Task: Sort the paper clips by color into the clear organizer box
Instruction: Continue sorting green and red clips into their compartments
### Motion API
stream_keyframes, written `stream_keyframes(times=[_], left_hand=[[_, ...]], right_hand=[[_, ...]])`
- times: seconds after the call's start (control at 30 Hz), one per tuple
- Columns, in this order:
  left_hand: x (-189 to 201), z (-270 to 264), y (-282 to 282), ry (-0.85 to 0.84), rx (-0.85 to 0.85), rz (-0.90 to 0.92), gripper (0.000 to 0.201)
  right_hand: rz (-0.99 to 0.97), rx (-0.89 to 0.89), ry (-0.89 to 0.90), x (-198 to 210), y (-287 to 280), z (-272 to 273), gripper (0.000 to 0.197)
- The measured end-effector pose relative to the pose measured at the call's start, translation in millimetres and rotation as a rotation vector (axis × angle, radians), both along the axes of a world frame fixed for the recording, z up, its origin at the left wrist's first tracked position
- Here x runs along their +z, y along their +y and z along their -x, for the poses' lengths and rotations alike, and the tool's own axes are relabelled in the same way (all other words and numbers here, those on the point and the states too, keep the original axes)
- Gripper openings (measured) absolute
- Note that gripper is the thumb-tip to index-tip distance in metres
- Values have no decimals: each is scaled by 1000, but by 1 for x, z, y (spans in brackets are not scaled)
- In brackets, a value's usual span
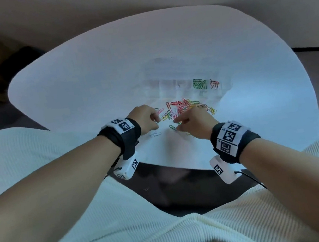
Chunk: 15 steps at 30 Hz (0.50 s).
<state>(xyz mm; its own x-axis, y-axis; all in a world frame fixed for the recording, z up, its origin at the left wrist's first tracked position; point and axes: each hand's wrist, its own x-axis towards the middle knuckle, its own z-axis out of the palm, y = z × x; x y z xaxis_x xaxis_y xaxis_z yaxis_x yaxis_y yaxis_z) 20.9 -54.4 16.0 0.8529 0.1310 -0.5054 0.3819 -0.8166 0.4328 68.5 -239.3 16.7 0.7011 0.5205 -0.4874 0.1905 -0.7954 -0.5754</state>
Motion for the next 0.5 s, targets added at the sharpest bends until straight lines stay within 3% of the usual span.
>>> stream_keyframes(times=[0.23, 0.5], left_hand=[[-10, -6, 11, -82, 43, -20, 15], [-21, -5, 5, -58, -78, -98, 24]], right_hand=[[170, 223, -55, -14, 2, 8, 40], [178, 140, -215, -23, -3, 12, 16]])
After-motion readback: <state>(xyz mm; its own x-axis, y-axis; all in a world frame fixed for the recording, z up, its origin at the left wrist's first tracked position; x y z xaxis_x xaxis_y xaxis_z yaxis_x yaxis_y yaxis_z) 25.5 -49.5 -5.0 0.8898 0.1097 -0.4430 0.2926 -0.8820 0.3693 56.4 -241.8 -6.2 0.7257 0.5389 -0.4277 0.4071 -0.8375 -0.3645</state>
